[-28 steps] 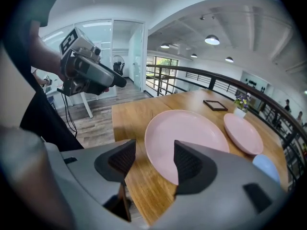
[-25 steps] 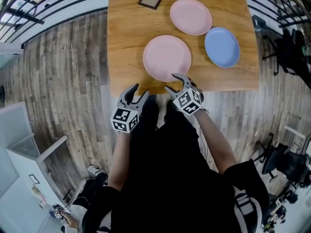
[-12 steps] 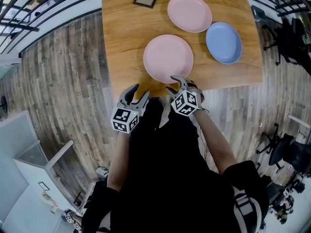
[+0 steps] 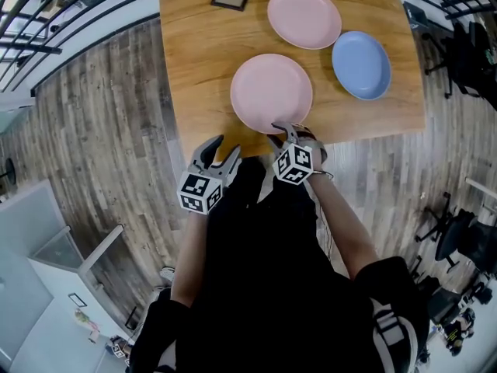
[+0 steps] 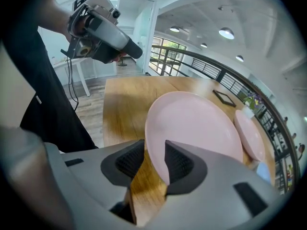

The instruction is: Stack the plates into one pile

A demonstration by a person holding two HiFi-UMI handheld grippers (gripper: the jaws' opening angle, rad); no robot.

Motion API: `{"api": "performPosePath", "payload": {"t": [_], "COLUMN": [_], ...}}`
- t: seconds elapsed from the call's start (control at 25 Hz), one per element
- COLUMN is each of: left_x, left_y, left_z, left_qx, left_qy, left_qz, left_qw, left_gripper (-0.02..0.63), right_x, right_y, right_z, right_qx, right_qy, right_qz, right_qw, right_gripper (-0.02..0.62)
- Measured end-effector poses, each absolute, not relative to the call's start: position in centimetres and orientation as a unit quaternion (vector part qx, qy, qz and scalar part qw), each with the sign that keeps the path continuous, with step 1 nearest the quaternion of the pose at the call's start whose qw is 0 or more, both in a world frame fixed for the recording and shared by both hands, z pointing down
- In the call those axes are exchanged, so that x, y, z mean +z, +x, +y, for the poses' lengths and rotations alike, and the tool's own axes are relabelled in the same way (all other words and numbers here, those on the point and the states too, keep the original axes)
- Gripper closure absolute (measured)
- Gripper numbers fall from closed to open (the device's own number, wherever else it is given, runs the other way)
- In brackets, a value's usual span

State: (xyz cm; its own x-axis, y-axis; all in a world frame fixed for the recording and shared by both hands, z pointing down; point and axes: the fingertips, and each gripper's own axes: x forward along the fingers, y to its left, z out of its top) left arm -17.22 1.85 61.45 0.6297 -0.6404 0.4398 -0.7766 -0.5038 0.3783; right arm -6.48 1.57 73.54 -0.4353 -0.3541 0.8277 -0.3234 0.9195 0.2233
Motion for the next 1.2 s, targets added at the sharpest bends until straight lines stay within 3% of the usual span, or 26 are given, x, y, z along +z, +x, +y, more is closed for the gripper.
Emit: {"api": "performPosePath", "payload": {"t": [0.44, 1.2], "left_x": [61.4, 59.5], "left_y": [-16.8, -16.3], "left_z": [1.2, 0.5], "left_qx": [0.126, 0.114], "left_qy": [0.861, 0.875], "left_qz": [-0.409, -0.393], "left_qw": [0.276, 0.260], "left_gripper": [0.392, 0.393], "right_x": [74.5, 71.6], "right_y": [-6.1, -7.9], "right_z": [1.8, 1.6], "right_qx": [-0.037, -0.104], "right_qy": [0.178, 0.139], "right_qz": [-0.837, -0.827], "right_qw": [0.517, 0.535], "right_gripper": [0.529, 0.572]}}
